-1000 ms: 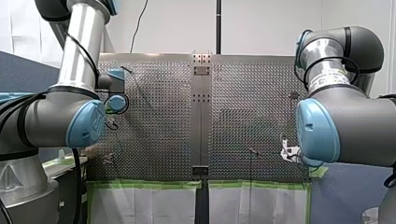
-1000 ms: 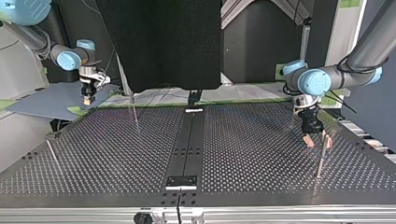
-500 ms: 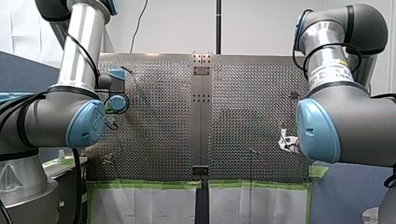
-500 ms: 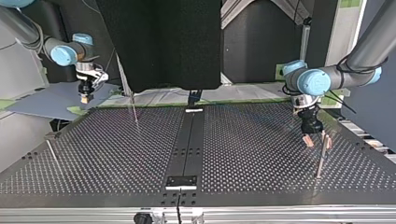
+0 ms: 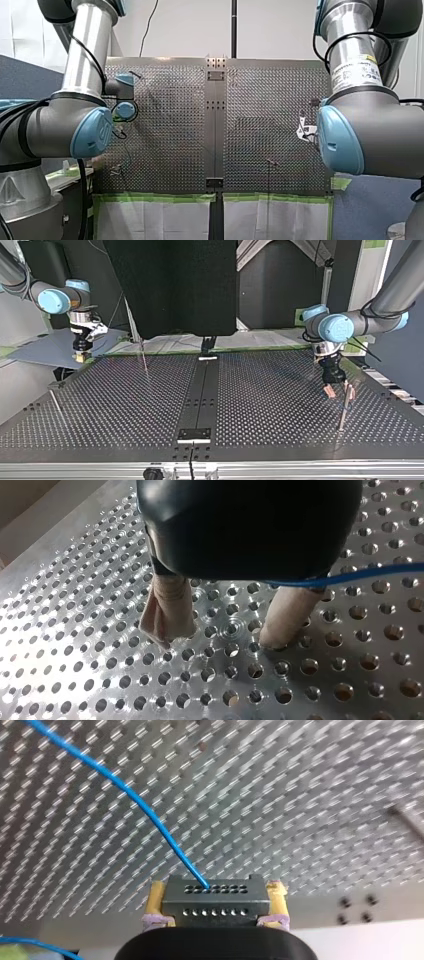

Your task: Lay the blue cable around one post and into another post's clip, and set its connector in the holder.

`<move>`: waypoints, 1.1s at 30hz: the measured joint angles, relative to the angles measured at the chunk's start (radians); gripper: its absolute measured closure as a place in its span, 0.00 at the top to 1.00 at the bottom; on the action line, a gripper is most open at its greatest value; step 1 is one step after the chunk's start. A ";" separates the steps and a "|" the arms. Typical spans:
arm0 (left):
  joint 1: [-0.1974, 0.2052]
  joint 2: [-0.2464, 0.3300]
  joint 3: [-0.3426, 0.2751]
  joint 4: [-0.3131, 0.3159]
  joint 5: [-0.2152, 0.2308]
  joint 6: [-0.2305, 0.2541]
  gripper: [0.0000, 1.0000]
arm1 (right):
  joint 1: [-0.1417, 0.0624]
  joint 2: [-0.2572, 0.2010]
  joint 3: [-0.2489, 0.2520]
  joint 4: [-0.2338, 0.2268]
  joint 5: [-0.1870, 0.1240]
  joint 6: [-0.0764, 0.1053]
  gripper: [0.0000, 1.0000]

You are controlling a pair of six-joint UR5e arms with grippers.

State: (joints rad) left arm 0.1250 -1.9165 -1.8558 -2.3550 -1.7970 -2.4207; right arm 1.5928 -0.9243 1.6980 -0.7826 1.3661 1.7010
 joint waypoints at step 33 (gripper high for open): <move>0.002 0.000 0.000 0.000 0.002 -0.001 0.98 | -0.042 -0.305 -0.042 0.207 -0.095 -0.059 0.00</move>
State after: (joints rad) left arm 0.1269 -1.9165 -1.8560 -2.3549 -1.7954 -2.4212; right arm 1.5503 -1.2289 1.6558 -0.5756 1.2715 1.6419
